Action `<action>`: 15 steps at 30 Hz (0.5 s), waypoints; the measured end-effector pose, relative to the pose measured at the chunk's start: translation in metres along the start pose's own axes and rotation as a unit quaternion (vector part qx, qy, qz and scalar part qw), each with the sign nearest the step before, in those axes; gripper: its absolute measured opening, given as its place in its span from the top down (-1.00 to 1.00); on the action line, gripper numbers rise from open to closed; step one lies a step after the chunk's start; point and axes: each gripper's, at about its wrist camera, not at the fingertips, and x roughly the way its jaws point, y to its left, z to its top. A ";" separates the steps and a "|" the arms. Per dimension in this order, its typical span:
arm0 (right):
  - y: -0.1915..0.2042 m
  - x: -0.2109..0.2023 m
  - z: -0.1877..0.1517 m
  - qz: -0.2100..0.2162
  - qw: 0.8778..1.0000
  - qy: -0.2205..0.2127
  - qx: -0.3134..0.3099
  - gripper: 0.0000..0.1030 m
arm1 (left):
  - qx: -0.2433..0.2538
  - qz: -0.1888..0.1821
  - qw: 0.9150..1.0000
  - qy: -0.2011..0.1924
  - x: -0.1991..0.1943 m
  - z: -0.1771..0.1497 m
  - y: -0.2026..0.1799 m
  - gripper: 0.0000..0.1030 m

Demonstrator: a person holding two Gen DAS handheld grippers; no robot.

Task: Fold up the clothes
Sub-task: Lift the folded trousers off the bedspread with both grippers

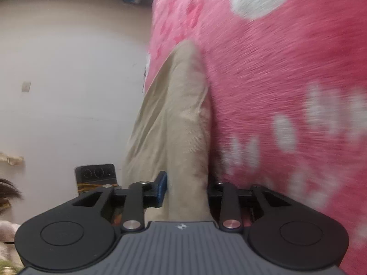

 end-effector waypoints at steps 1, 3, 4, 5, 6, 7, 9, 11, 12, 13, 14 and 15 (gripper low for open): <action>0.006 0.004 -0.001 -0.007 1.000 0.001 -0.015 0.41 | -0.001 0.007 1.000 -0.006 -0.002 -0.002 0.000 -0.06; 0.017 0.009 -0.003 -0.020 0.999 -0.001 -0.041 0.43 | 0.000 0.016 1.000 -0.015 -0.004 -0.003 -0.003 0.04; 0.015 0.019 -0.001 -0.024 0.999 -0.004 -0.046 0.45 | 0.000 0.017 1.000 -0.020 -0.006 -0.004 -0.004 0.09; 0.015 0.021 -0.001 -0.023 0.999 -0.008 -0.045 0.47 | -0.001 0.019 1.000 -0.025 -0.007 -0.005 -0.005 0.10; 0.016 0.023 -0.001 -0.023 0.999 -0.012 -0.044 0.48 | 0.001 0.021 0.999 -0.027 -0.007 -0.005 -0.007 0.13; 0.015 0.023 -0.002 -0.023 0.999 -0.014 -0.042 0.50 | 0.003 0.023 0.999 -0.029 -0.007 -0.005 -0.009 0.15; 0.014 0.021 -0.004 -0.022 0.999 -0.019 -0.040 0.51 | 0.003 0.026 0.999 -0.033 -0.008 -0.005 -0.012 0.17; 0.013 0.020 -0.006 -0.022 0.999 -0.023 -0.038 0.53 | 0.002 0.027 0.999 -0.038 -0.008 -0.005 -0.016 0.19; 0.014 0.021 -0.007 -0.024 0.999 -0.022 -0.042 0.53 | 0.003 0.028 0.999 -0.040 -0.009 -0.005 -0.018 0.20; 0.015 0.021 -0.009 -0.025 0.998 -0.022 -0.045 0.53 | 0.005 0.030 0.999 -0.042 -0.009 -0.005 -0.020 0.20; 0.016 0.022 -0.010 -0.027 0.998 -0.022 -0.049 0.53 | 0.004 0.030 0.999 -0.044 -0.010 -0.006 -0.021 0.20; 0.019 0.024 -0.010 -0.030 0.998 -0.023 -0.052 0.54 | 0.003 0.029 0.998 -0.046 -0.011 -0.006 -0.022 0.21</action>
